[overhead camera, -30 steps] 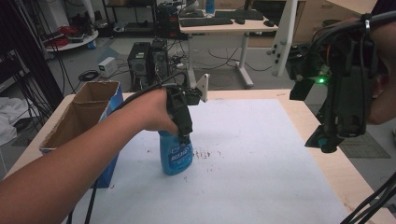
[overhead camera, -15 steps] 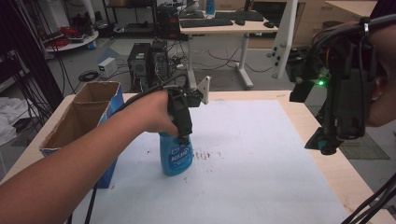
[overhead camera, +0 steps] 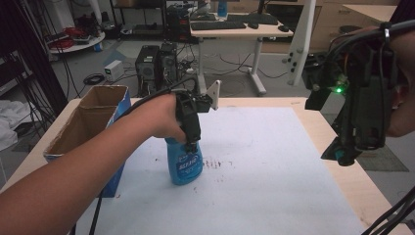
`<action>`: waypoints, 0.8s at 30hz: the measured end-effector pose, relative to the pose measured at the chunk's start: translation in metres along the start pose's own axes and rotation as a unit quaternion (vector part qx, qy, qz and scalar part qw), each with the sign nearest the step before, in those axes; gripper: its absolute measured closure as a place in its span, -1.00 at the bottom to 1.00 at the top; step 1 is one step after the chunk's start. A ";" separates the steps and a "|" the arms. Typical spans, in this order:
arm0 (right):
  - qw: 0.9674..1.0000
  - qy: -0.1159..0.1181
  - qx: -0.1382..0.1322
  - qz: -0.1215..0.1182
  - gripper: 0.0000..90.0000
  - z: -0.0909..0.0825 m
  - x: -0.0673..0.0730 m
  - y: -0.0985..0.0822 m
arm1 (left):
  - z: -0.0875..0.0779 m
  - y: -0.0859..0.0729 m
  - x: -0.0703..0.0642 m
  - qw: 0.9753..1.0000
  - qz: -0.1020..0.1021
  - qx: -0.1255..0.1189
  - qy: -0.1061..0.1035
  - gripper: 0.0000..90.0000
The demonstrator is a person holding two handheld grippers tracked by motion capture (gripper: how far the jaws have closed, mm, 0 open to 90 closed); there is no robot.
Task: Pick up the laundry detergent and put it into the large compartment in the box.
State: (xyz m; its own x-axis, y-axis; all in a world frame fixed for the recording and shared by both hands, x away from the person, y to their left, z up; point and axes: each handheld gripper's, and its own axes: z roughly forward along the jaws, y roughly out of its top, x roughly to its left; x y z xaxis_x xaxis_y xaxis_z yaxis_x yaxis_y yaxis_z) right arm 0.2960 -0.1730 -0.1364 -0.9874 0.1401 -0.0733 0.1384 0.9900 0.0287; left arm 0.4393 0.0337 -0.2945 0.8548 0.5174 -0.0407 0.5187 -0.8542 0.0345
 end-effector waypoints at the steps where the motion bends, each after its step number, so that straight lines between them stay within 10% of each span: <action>1: 1.000 0.000 -0.001 -0.003 -0.96 0.000 0.000 0.000 | -0.004 -0.002 0.001 1.000 0.002 -0.005 -0.004 -0.14; 10: 1.000 0.001 -0.001 -0.005 -0.96 0.001 0.000 0.001 | -0.048 -0.019 0.007 1.000 -0.010 -0.021 -0.002 -0.14; 24: 1.000 0.002 -0.004 -0.016 -0.96 -0.001 -0.003 0.009 | -0.146 -0.070 0.044 0.993 -0.107 -0.047 0.011 -0.15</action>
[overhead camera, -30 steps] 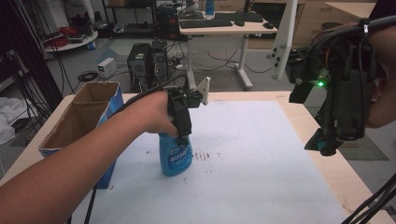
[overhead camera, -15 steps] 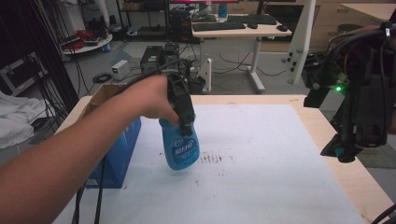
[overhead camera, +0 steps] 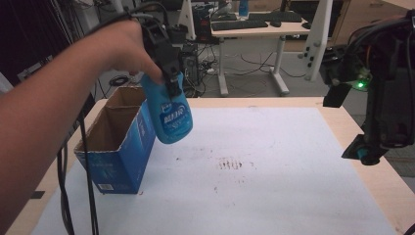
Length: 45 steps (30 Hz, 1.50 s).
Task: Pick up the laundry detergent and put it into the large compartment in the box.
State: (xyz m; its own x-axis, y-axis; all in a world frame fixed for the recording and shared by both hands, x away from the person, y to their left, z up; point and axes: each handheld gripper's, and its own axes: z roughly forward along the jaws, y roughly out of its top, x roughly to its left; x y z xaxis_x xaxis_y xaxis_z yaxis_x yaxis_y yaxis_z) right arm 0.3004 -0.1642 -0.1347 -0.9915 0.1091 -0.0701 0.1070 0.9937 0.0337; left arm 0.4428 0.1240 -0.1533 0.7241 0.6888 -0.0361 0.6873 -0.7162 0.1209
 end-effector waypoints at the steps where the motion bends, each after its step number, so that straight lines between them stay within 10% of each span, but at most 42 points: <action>1: 1.000 0.000 0.000 -0.002 -0.96 0.000 0.000 0.000 | -0.005 -0.003 0.004 1.000 -0.010 0.001 0.000 -0.15; 10: 1.000 0.001 0.000 -0.007 -0.96 0.000 -0.001 0.002 | -0.040 -0.030 0.030 0.995 -0.099 0.007 0.021 -0.15; 29: 1.000 0.000 -0.004 -0.010 -0.96 0.000 -0.002 0.007 | -0.046 -0.081 0.080 0.970 -0.234 0.046 0.037 -0.15; 39: 1.000 0.001 -0.004 0.000 -0.96 0.001 -0.002 0.005 | -0.014 -0.092 0.098 0.966 -0.251 0.057 0.021 -0.15; 45: 1.000 0.002 -0.003 0.003 -0.96 0.003 -0.003 0.005 | 0.016 -0.091 0.104 0.970 -0.233 0.065 0.010 -0.15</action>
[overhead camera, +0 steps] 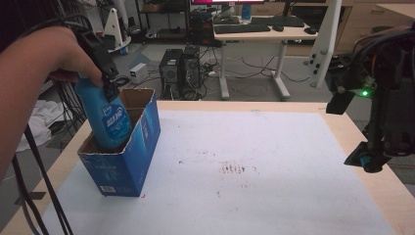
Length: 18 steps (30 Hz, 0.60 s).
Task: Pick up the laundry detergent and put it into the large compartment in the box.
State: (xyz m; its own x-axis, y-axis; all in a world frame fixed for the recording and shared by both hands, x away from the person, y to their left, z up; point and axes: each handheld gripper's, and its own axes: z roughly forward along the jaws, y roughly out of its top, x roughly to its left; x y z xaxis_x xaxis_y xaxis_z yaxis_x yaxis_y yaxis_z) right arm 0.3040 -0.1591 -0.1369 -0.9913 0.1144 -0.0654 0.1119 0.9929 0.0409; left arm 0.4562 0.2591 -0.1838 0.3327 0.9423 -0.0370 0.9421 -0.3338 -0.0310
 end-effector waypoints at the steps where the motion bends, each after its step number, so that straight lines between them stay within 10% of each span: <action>1: 1.000 0.000 0.002 0.001 -0.96 0.000 0.000 0.000 | 0.005 0.001 0.000 1.000 0.002 -0.001 -0.002 -0.15; 9: 1.000 0.004 0.004 0.003 -0.96 0.004 -0.001 0.002 | 0.041 0.007 -0.002 0.997 0.081 0.004 -0.005 -0.15; 18: 1.000 0.006 0.010 0.003 -0.96 0.005 -0.002 0.008 | 0.071 0.007 -0.002 0.984 0.174 0.014 0.021 -0.15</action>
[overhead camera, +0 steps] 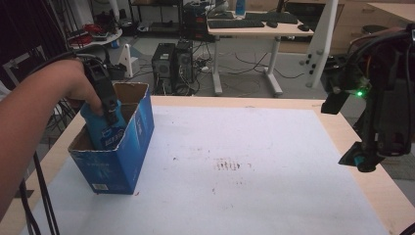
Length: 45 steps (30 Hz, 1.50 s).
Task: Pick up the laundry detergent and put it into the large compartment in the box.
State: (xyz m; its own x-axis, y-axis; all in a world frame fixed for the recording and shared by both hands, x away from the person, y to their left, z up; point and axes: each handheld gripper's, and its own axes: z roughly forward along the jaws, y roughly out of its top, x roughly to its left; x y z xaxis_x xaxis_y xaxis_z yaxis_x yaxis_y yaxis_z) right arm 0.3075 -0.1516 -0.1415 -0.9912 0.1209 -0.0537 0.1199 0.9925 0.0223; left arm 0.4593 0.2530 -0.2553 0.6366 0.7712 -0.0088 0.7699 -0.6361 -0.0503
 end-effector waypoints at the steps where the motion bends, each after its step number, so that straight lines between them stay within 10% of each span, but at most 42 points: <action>1: 1.000 0.000 0.000 -0.001 -0.96 0.000 0.000 0.001 | 0.003 0.000 0.000 1.000 0.005 0.000 -0.002 -0.15; 17: 1.000 0.002 0.004 -0.005 -0.96 0.001 0.002 0.011 | 0.039 0.003 -0.007 0.992 0.126 -0.002 0.005 -0.15; 45: 1.000 -0.003 0.009 -0.007 -0.96 -0.005 0.008 0.018 | 0.029 -0.005 -0.002 0.993 0.120 -0.015 -0.001 -0.31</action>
State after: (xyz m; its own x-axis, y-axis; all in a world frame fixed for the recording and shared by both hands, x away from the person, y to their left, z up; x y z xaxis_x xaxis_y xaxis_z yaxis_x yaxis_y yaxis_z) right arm 0.3016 -0.1329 -0.1365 -0.9924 0.1077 -0.0598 0.1077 0.9942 0.0034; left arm 0.4532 0.2549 -0.2841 0.8020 0.5970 -0.0196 0.5968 -0.8022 -0.0176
